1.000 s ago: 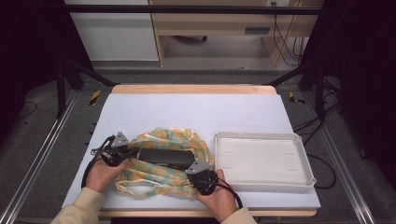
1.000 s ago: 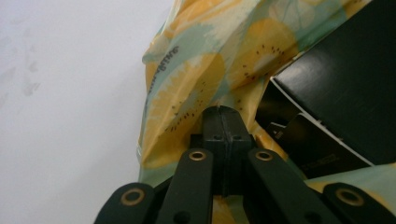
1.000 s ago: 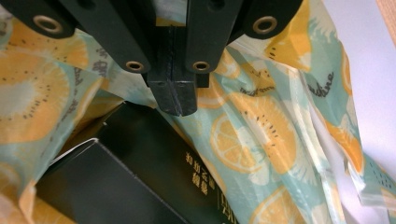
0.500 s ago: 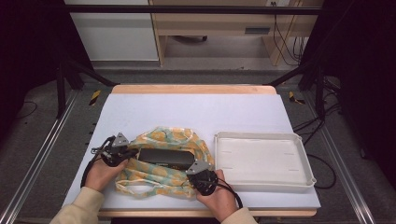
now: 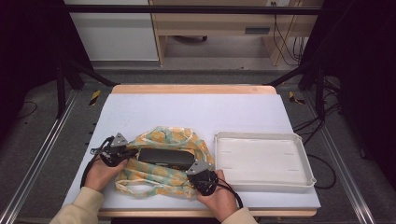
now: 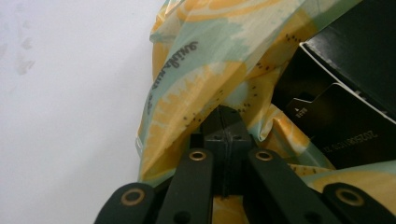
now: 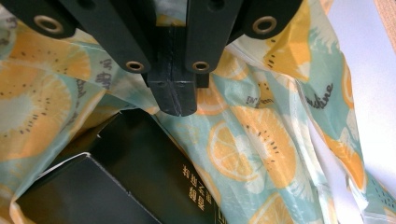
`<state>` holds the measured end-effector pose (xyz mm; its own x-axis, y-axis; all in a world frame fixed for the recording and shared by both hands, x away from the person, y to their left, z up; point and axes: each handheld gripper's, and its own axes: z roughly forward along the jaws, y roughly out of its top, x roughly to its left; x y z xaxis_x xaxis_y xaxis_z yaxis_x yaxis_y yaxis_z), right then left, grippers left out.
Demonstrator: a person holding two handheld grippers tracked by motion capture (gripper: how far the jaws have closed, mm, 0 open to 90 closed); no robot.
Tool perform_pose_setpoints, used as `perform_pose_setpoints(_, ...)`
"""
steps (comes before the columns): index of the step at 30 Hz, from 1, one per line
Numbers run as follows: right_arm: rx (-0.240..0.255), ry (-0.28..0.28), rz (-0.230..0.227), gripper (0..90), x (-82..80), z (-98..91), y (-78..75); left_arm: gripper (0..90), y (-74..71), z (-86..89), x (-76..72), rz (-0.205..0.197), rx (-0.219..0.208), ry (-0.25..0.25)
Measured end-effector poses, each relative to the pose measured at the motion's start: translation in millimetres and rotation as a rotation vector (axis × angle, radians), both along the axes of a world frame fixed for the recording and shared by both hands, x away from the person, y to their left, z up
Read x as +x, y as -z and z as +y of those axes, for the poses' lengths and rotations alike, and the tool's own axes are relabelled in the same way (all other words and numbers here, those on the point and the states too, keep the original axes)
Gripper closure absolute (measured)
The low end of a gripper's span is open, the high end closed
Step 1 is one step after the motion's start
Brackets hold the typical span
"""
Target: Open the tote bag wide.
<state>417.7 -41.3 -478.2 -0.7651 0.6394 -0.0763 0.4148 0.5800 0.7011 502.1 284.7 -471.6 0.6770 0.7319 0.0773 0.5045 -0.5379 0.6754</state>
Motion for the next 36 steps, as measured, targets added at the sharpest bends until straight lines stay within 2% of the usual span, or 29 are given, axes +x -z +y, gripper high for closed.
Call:
perform_pose_setpoints(6,0.0,-0.005,-0.002,90.0,-0.7,-0.3,0.0,90.0,-2.5,-0.3,-3.2,-0.013,0.003,-0.001)
perform_pose_setpoints(16,0.026,-0.01,-0.031,90.0,-1.8,-1.9,-5.1,90.0,-31.6,4.1,-30.5,-0.106,-0.087,0.0)
perform_pose_setpoints(23,0.058,-0.002,-0.066,90.0,-2.5,-7.7,-13.4,90.0,-44.7,4.8,-47.5,-0.146,-0.139,0.01)
perform_pose_setpoints(27,0.066,0.001,-0.075,90.0,-2.2,-10.6,-16.2,90.0,-43.7,1.5,-55.3,-0.14,-0.16,0.039)
perform_pose_setpoints(30,0.072,0.007,-0.084,90.0,-1.8,-12.7,-18.1,90.0,-40.8,-2.0,-58.7,-0.134,-0.158,0.057)
perform_pose_setpoints(36,0.084,0.009,-0.099,90.0,-0.9,-15.4,-20.3,90.0,-43.1,-7.5,-64.1,-0.148,-0.172,0.093)
